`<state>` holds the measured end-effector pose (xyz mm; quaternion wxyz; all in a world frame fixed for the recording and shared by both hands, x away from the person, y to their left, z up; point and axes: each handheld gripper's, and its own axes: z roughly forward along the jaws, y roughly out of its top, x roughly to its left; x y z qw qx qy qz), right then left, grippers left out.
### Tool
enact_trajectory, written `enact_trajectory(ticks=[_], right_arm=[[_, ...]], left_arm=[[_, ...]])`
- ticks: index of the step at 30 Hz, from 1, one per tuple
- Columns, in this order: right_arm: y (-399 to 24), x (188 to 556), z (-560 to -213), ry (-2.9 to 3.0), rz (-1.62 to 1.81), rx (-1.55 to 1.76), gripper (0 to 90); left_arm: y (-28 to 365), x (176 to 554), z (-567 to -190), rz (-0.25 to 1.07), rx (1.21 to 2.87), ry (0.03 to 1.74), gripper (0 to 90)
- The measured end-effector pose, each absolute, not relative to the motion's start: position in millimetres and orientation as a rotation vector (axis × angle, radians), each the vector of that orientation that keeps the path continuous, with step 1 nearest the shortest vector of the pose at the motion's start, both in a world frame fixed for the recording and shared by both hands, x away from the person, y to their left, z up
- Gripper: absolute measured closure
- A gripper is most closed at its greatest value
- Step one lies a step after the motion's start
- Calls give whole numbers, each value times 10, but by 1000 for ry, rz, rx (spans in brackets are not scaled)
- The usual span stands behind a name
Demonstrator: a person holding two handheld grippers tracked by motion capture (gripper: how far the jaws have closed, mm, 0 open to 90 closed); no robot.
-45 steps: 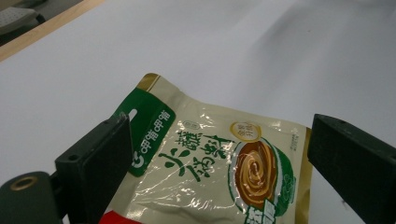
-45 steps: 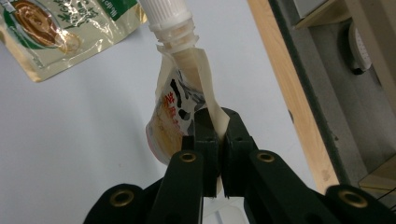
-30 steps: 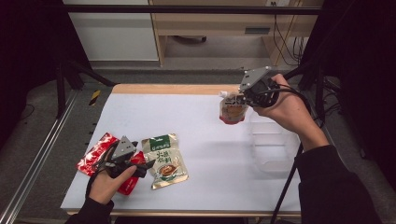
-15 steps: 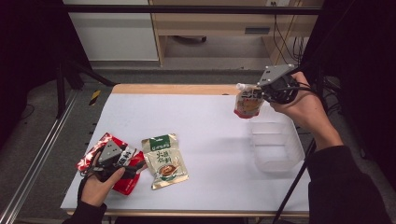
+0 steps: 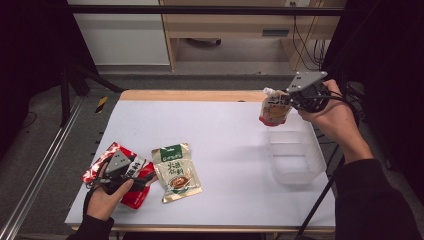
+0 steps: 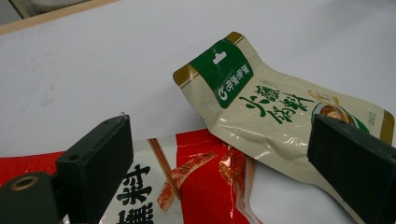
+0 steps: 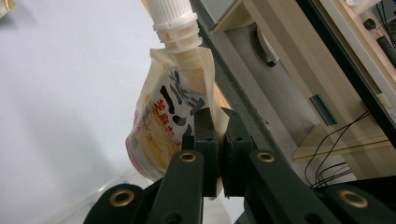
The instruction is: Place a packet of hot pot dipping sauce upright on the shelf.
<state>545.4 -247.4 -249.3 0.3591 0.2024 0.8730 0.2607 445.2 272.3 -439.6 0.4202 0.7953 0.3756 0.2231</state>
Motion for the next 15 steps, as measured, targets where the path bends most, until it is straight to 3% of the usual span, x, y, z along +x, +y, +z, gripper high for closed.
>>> enact_trajectory(ticks=[15], right_arm=[[-2796, 5552, -2768, 2230, 651, 610, 874]], left_arm=[[2752, 4450, -4378, 569, 1970, 948, 70]])
